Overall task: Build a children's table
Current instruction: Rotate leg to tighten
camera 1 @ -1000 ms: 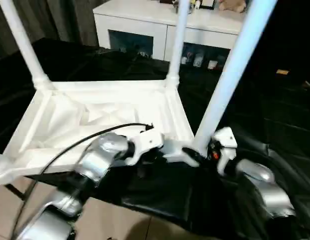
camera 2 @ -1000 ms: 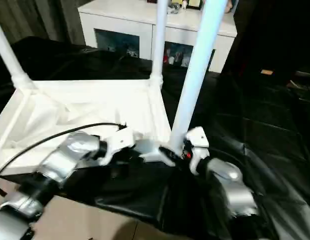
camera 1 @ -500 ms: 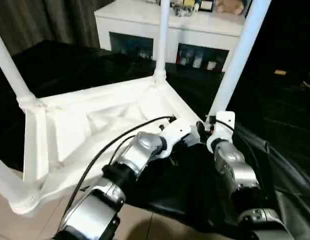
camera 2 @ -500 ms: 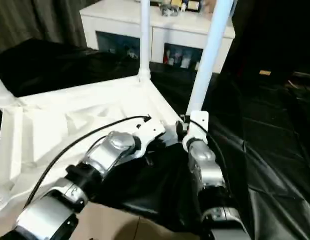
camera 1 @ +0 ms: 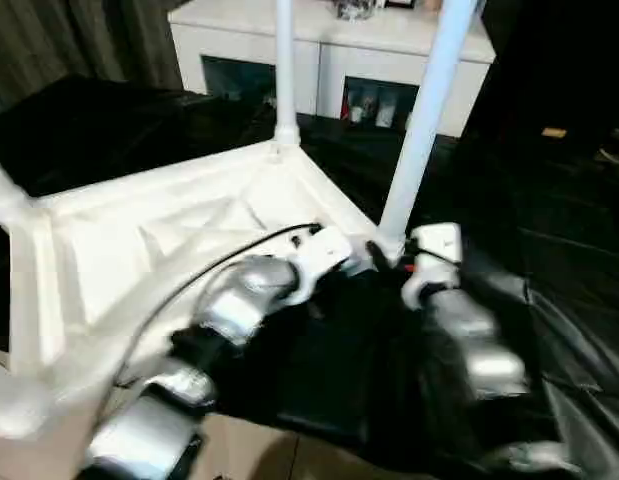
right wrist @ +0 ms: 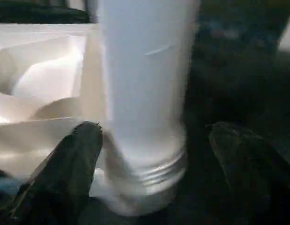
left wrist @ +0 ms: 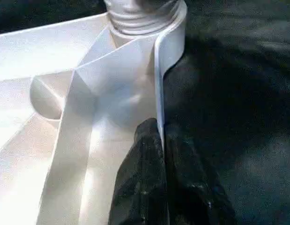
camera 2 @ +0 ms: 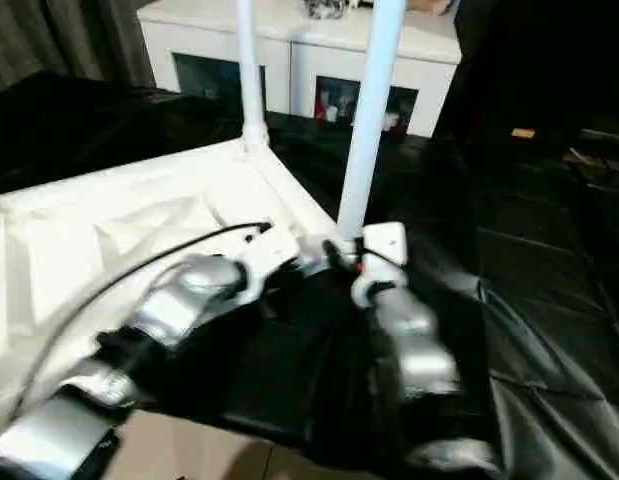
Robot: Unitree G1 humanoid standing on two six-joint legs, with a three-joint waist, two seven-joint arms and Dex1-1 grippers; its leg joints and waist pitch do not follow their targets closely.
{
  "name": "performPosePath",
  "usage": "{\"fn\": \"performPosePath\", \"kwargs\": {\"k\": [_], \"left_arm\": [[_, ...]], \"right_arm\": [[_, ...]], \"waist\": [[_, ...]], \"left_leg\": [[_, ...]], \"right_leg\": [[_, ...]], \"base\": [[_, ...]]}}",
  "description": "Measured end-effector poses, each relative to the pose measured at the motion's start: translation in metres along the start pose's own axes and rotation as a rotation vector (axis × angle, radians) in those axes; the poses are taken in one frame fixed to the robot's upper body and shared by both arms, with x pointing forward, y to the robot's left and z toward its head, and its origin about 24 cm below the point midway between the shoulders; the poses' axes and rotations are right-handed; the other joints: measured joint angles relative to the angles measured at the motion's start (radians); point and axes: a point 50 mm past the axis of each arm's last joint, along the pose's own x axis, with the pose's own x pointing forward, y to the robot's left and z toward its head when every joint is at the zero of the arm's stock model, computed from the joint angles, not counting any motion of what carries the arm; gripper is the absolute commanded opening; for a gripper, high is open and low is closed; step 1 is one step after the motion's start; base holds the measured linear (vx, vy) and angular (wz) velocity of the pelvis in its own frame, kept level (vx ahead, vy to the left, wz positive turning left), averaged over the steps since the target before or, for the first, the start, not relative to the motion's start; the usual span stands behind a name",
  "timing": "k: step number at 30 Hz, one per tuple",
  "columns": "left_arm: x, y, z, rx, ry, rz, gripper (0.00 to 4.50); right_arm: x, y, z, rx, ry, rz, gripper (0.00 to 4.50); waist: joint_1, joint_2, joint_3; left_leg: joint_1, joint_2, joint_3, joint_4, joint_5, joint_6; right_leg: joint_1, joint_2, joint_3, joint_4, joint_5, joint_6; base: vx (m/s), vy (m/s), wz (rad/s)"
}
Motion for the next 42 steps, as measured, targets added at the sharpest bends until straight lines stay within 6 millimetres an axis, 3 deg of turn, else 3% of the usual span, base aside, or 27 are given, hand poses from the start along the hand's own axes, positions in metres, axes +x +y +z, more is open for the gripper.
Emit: {"fn": "performPosePath", "kwargs": {"k": [9, 16, 17, 19, 29, 35, 39, 42], "left_arm": [[-0.033, -0.013, -0.014, 0.072, -0.015, -0.314, 0.0], [-0.036, -0.019, -0.014, 0.067, -0.016, -0.389, 0.0], [-0.036, -0.02, -0.014, 0.067, -0.016, -0.39, 0.0], [-0.036, -0.02, -0.015, 0.066, -0.015, -0.39, 0.0], [-0.037, -0.02, -0.014, 0.068, -0.014, -0.397, 0.0], [-0.037, -0.02, -0.015, 0.068, -0.011, -0.394, 0.0], [-0.034, -0.017, -0.015, 0.044, -0.007, -0.344, 0.0], [-0.018, -0.013, -0.009, -0.011, -0.006, -0.245, 0.0]], "right_arm": [[-0.045, -0.008, -0.005, -0.06, 0.08, 0.494, 3.99], [-0.051, -0.005, -0.011, -0.058, 0.121, 0.591, 3.99], [-0.051, -0.004, -0.011, -0.059, 0.123, 0.599, 3.84], [-0.051, -0.003, -0.011, -0.06, 0.125, 0.604, 3.84], [-0.051, -0.003, -0.014, -0.063, 0.142, 0.614, 2.82], [-0.049, -0.002, -0.015, -0.044, 0.136, 0.601, 2.71], [-0.04, 0.002, -0.018, 0.02, 0.119, 0.509, 2.69], [-0.023, 0.004, -0.02, 0.094, 0.115, 0.315, 2.69]], "waist": [[0.024, 0.0, 0.0], [0.033, -0.003, 0.001], [0.033, -0.003, 0.001], [0.032, -0.003, 0.002], [0.032, -0.004, 0.002], [0.031, -0.004, 0.002], [0.026, -0.005, 0.002], [0.018, -0.007, 0.002]], "left_leg": [[0.004, 0.001, 0.005, 0.002, 0.0, 0.003], [0.007, 0.001, 0.008, 0.004, -0.001, 0.001], [0.007, 0.001, 0.008, 0.004, 0.0, 0.001], [0.007, 0.001, 0.008, 0.005, -0.001, 0.001], [0.006, 0.002, 0.008, 0.007, 0.0, 0.001], [0.006, 0.002, 0.008, 0.008, 0.0, 0.001], [0.006, 0.002, 0.008, 0.009, 0.0, 0.001], [0.008, 0.002, 0.008, 0.009, 0.0, 0.0]], "right_leg": [[0.0, -0.001, 0.002, 0.0, -0.005, -0.001], [0.001, -0.002, 0.004, 0.006, -0.006, -0.001], [0.001, -0.002, 0.004, 0.007, -0.006, -0.001], [0.001, -0.002, 0.004, 0.009, -0.006, -0.001], [0.001, -0.002, 0.004, 0.009, -0.006, 0.0], [0.001, -0.002, 0.004, 0.01, -0.006, 0.0], [0.002, -0.002, 0.004, 0.011, -0.005, -0.001], [0.004, -0.002, 0.004, 0.011, -0.007, 0.002]], "base": [[0.0, 0.0, 0.0], [0.0, 0.0, 0.0], [0.0, 0.0, 0.0], [0.0, 0.0, 0.0], [0.0, 0.0, 0.0], [0.0, 0.0, 0.0], [0.0, 0.0, 0.0], [0.0, 0.0, 0.0]]}}
